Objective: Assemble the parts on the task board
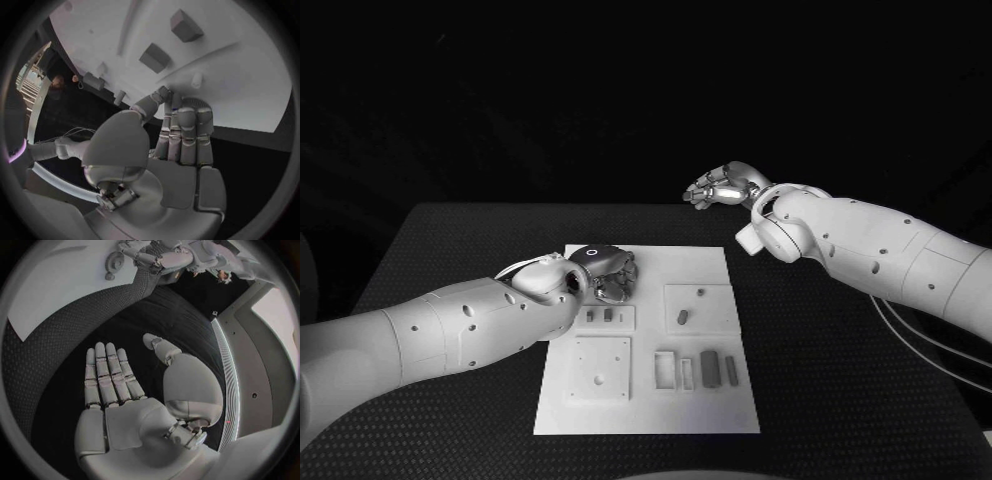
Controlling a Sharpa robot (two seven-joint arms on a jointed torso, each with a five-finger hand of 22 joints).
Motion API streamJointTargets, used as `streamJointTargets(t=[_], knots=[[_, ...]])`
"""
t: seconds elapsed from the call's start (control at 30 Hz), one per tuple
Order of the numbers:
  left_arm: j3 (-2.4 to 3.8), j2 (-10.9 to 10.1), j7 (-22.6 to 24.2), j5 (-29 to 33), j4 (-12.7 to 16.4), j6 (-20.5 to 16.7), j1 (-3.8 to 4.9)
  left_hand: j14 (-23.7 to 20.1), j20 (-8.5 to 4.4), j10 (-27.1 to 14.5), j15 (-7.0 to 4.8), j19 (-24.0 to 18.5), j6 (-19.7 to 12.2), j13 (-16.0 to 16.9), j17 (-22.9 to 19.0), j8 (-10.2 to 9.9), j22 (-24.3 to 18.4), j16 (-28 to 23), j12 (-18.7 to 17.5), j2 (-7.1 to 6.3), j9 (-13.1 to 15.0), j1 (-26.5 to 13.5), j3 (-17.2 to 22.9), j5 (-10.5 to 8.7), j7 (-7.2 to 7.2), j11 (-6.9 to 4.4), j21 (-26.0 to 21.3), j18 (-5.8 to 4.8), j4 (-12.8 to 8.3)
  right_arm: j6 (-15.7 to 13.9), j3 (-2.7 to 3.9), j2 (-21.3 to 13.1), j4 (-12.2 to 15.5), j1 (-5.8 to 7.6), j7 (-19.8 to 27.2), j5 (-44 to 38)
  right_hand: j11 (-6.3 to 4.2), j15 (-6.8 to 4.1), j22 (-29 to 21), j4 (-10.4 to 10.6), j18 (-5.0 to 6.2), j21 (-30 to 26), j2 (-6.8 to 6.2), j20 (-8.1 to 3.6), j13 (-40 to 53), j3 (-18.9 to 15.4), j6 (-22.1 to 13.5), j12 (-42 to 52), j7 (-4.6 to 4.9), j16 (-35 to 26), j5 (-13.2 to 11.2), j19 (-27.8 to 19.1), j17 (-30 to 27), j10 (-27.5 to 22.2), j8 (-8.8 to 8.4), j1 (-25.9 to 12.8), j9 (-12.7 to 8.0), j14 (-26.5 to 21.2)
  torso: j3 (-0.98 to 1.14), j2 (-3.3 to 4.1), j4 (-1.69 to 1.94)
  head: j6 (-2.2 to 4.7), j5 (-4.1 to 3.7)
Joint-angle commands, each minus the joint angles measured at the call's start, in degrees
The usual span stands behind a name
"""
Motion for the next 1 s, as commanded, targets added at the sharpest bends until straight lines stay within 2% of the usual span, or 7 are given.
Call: streamJointTargets(t=[0.03,0.1,0.27,0.47,0.63,0.73,1.0], knots=[[0.2,-0.41,0.93,4.06,0.92,-2.27,0.02,0.11,-3.1,0.45,-0.44,0.28,0.35,0.07,-0.07,0.18,0.68,-0.04,-0.1,0.17,-0.03,0.17,0.41,0.21,0.09,0.14,0.1,0.81,0.06,0.62,0.03,-0.13,0.16,-0.01,0.42,-0.01,0.11,-0.04,0.09,-0.04,-0.68,-0.23,0.31,0.11,-0.04,-0.41,-0.43,-0.24,1.39,-0.21,0.28,-0.34,-0.08,0.47,0.17,0.12,-0.09,-0.36,0.0,-0.02,0.05,0.07,0.07],[0.48,-0.86,1.13,4.87,1.45,-2.27,0.02,0.17,-3.12,0.55,-0.45,0.33,0.41,0.08,-0.09,0.22,0.67,-0.02,-0.11,0.16,-0.04,0.15,0.43,0.21,0.07,0.13,0.11,0.79,0.09,0.64,0.03,-0.11,0.14,-0.01,0.42,-0.01,0.11,-0.04,0.1,-0.04,-0.68,-0.23,0.31,0.11,-0.04,-0.41,-0.43,-0.25,1.39,-0.21,0.28,-0.34,-0.08,0.47,0.17,0.11,-0.1,-0.36,-0.02,-0.03,0.06,0.09,0.05],[1.84,-2.23,1.36,6.71,2.79,-1.72,0.04,0.23,-3.14,0.64,-0.47,0.38,0.46,0.08,-0.11,0.24,0.65,0.0,-0.13,0.16,-0.07,0.13,0.47,0.22,0.06,0.11,0.11,0.78,0.11,0.65,0.03,-0.25,0.19,-0.01,0.4,-0.01,0.11,-0.04,0.11,-0.04,-0.68,-0.25,0.3,0.11,-0.04,-0.41,-0.43,-0.26,1.39,-0.21,0.28,-0.34,-0.08,0.48,0.18,0.11,-0.1,-0.36,-0.01,-0.02,0.07,0.17,0.08],[3.4,-5.43,1.05,7.96,5.34,0.24,0.13,0.25,-3.15,0.7,-0.48,0.39,0.48,0.08,-0.14,0.25,0.64,-0.02,-0.16,0.15,-0.09,0.11,0.5,0.22,0.06,0.1,0.09,0.77,0.11,0.63,0.03,-0.72,0.27,-0.01,0.35,-0.01,0.11,-0.04,0.13,-0.05,-0.67,-0.26,0.29,0.11,-0.04,-0.41,-0.43,-0.27,1.39,-0.22,0.28,-0.34,-0.08,0.48,0.18,0.12,-0.11,-0.36,0.02,-0.11,0.28,0.23,0.08],[3.6,-7.75,1.18,8.87,6.86,-0.12,0.22,0.25,-3.16,0.85,-0.51,0.36,0.56,0.1,-0.2,0.29,0.62,-0.06,-0.18,0.1,-0.11,0.08,0.54,0.25,0.03,0.06,0.04,0.73,0.12,0.61,0.03,-0.83,0.23,0.0,0.34,-0.01,0.11,-0.05,0.14,-0.06,-0.67,-0.27,0.27,0.1,-0.04,-0.41,-0.43,-0.27,1.39,-0.21,0.28,-0.33,-0.08,0.49,0.19,0.14,-0.11,-0.36,-0.01,-0.11,0.46,0.15,-0.04],[3.59,-8.82,1.02,8.9,7.44,0.25,0.24,0.25,-3.16,0.9,-0.52,0.35,0.58,0.1,-0.22,0.3,0.61,-0.08,-0.19,0.09,-0.13,0.07,0.57,0.26,0.02,0.05,0.02,0.72,0.13,0.64,0.03,-0.81,0.17,0.0,0.34,-0.01,0.1,-0.05,0.15,-0.07,-0.66,-0.29,0.26,0.1,-0.04,-0.41,-0.43,-0.28,1.39,-0.21,0.28,-0.33,-0.08,0.5,0.2,0.15,-0.12,-0.36,-0.03,-0.08,0.38,0.14,0.06],[3.55,-9.77,0.67,8.6,7.63,1.44,0.21,0.25,-3.17,0.97,-0.55,0.32,0.63,0.1,-0.27,0.33,0.58,-0.11,-0.24,0.09,-0.16,0.11,0.64,0.26,0.0,0.03,-0.03,0.7,0.12,0.61,0.03,-0.94,0.19,0.0,0.35,-0.01,0.11,-0.05,0.17,-0.07,-0.66,-0.31,0.25,0.11,-0.04,-0.4,-0.43,-0.3,1.39,-0.22,0.28,-0.32,-0.08,0.5,0.21,0.16,-0.13,-0.36,-0.08,-0.09,0.31,0.04,0.22]])
